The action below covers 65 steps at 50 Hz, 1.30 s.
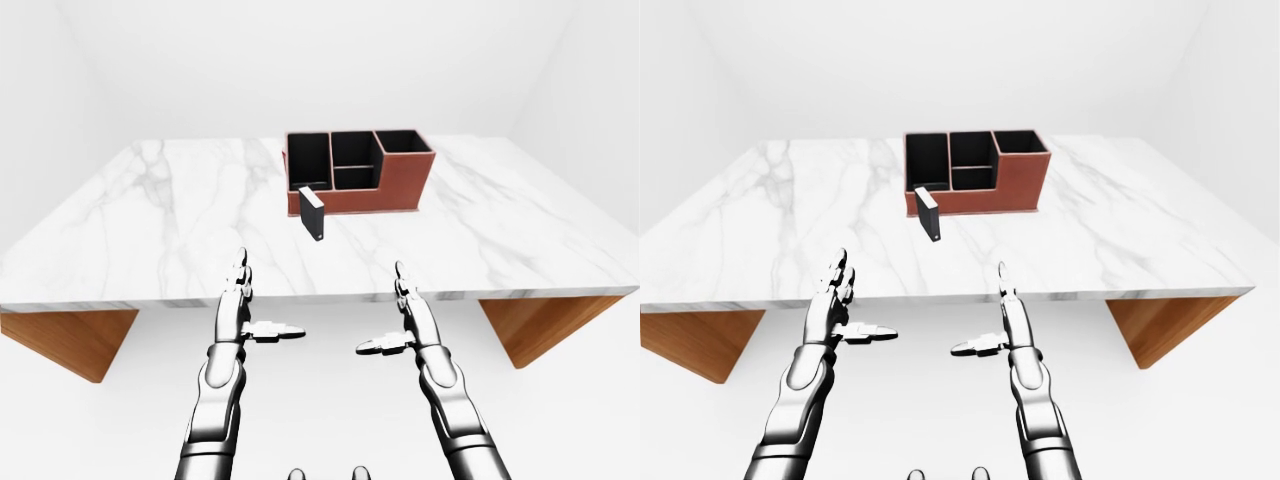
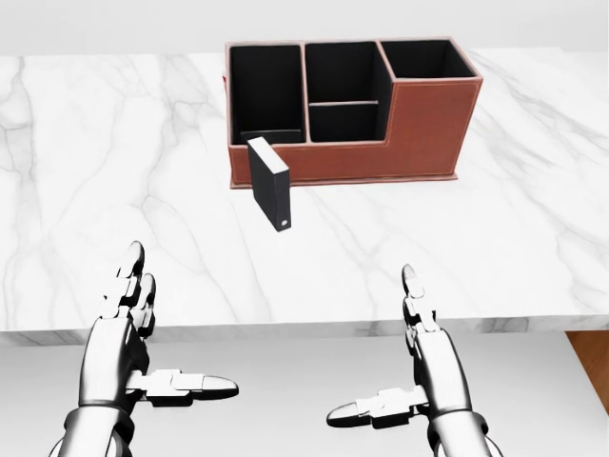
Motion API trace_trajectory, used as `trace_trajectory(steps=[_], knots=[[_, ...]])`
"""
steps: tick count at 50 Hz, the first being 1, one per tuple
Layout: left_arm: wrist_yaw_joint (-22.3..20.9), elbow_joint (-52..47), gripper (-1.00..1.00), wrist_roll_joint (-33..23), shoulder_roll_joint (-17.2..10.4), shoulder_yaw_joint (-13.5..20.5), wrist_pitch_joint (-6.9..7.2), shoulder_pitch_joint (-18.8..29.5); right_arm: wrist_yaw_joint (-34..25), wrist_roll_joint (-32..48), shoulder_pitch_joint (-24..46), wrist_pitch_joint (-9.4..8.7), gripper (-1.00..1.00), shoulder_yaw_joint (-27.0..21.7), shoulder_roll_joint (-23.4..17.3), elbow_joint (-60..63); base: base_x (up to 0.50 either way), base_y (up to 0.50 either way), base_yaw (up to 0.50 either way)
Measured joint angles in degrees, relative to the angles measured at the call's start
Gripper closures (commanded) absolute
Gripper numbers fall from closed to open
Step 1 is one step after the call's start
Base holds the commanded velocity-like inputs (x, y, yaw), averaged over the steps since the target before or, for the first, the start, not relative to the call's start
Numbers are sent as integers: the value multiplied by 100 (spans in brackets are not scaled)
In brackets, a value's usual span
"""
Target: Pick up the book and place it in the right compartment of the caddy.
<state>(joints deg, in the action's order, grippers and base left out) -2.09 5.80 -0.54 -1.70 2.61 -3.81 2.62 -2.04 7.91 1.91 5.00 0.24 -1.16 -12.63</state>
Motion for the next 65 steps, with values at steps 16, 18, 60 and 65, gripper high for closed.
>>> trace_trajectory(steps=[16, 18, 60, 65], knots=[[6, 12, -100, -10, 2, -6, -13, -1, 20, 30, 0, 0, -100, 4, 2, -35, 26, -1, 0], [7, 19, -100, -11, 3, -7, -19, 0, 21, 30, -1, 0, -100, 4, 2, -37, 22, -1, 0], [35, 74, -100, -45, 5, -14, -65, 7, 17, 45, -8, 0, -100, 17, 6, -96, 19, -1, 0], [37, 78, -100, -44, 5, -14, -66, 9, 19, 50, -9, 0, -100, 19, 7, -99, 18, -1, 0]])
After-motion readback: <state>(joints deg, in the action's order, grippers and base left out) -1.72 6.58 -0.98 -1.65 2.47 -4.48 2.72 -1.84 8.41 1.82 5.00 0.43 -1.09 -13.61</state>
